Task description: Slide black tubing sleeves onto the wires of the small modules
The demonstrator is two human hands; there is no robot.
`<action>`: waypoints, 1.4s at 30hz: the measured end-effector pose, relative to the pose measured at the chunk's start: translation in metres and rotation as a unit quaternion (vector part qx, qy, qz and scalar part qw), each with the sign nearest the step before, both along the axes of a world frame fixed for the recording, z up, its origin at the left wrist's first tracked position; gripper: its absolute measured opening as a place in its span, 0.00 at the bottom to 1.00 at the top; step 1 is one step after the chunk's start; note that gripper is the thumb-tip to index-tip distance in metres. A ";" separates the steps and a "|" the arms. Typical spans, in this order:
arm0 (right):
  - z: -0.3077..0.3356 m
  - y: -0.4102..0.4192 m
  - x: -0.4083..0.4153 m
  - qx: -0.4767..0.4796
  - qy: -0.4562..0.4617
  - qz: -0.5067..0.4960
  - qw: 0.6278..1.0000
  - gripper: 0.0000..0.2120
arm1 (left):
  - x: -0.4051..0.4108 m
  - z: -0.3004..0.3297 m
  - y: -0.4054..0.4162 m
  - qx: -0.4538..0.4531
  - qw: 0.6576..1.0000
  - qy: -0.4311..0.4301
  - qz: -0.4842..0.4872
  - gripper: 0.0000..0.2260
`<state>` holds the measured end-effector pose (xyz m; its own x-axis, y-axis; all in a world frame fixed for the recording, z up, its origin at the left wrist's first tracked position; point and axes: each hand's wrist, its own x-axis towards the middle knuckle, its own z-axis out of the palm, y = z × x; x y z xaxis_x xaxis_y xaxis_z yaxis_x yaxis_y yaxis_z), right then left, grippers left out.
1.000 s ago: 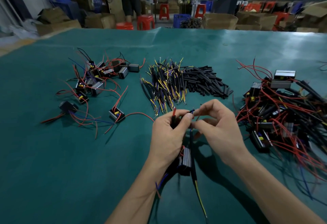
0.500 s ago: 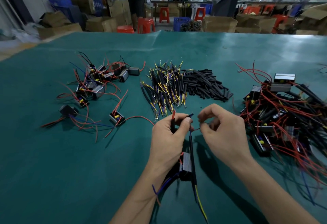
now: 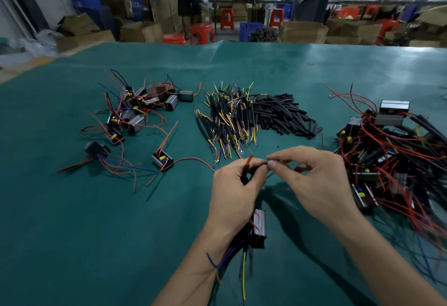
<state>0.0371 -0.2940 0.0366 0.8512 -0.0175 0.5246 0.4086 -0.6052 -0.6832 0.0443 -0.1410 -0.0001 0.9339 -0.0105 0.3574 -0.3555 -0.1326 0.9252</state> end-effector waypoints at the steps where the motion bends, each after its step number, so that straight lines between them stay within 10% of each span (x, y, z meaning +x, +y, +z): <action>1: 0.001 0.000 0.000 -0.013 -0.012 -0.002 1.000 0.06 | 0.000 0.001 0.000 -0.001 1.000 -0.001 -0.001 0.06; 26: 0.011 -0.022 0.005 -0.032 0.137 0.049 0.989 0.07 | -0.001 -0.002 0.002 0.021 0.999 -0.015 -0.023 0.04; 42: 0.014 -0.018 0.004 0.274 0.403 0.111 0.866 0.12 | -0.001 -0.002 0.001 0.005 0.998 -0.019 -0.057 0.05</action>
<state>0.0414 -0.3120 0.0505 0.9514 0.1348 -0.2768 -0.2699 -0.0669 -0.9606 0.0432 -0.1398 -0.0024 0.9120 -0.1197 0.3923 -0.4040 -0.0978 0.9095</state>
